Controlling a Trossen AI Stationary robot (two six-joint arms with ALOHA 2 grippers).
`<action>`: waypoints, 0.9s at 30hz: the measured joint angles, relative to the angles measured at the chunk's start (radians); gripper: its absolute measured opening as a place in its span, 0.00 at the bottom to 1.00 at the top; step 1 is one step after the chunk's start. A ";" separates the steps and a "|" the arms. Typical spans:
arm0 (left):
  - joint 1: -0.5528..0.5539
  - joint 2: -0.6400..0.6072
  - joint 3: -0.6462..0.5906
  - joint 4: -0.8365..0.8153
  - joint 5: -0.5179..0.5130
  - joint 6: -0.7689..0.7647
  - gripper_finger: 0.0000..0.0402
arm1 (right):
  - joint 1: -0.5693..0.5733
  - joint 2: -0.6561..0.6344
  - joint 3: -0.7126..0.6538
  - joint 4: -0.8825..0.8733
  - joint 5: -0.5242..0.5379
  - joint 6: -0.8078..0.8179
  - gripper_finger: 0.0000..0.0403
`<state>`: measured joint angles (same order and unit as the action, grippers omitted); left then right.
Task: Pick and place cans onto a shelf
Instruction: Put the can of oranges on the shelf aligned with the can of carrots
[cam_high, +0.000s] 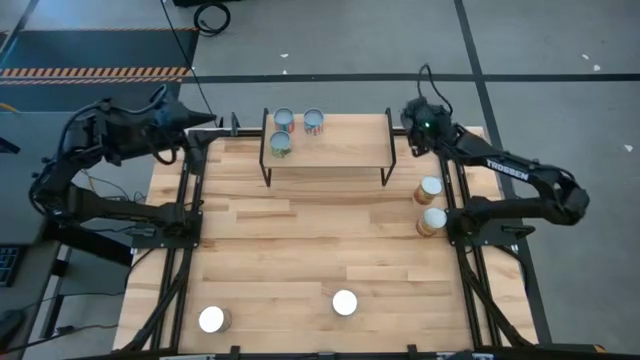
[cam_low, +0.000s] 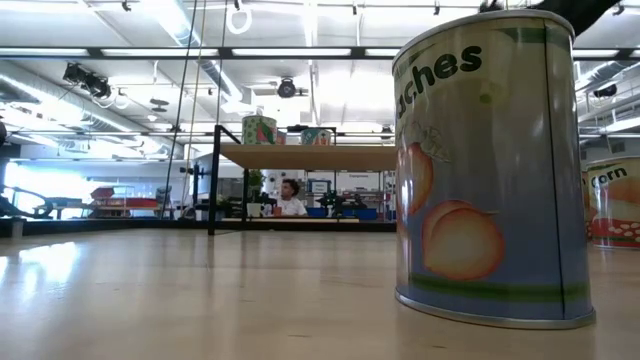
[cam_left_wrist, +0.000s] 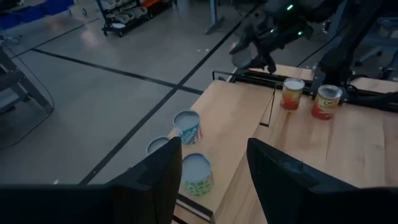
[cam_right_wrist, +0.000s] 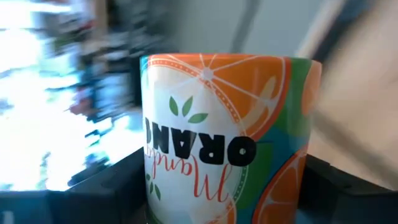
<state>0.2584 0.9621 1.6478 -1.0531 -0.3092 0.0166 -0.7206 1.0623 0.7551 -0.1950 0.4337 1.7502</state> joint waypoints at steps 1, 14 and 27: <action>0.000 -0.002 0.000 0.000 0.000 0.009 0.47 | 0.031 -0.008 0.000 0.059 0.008 -0.017 0.71; 0.000 0.000 0.000 0.016 0.000 0.018 0.47 | 0.422 0.001 0.001 0.561 0.077 -0.077 0.71; 0.000 0.013 0.000 0.017 0.001 -0.083 0.47 | 0.736 0.001 0.001 0.591 -0.069 0.075 0.71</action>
<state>0.2586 0.9749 1.6478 -1.0360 -0.3080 -0.0664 0.0158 1.0628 0.7563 0.3960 0.3649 1.8253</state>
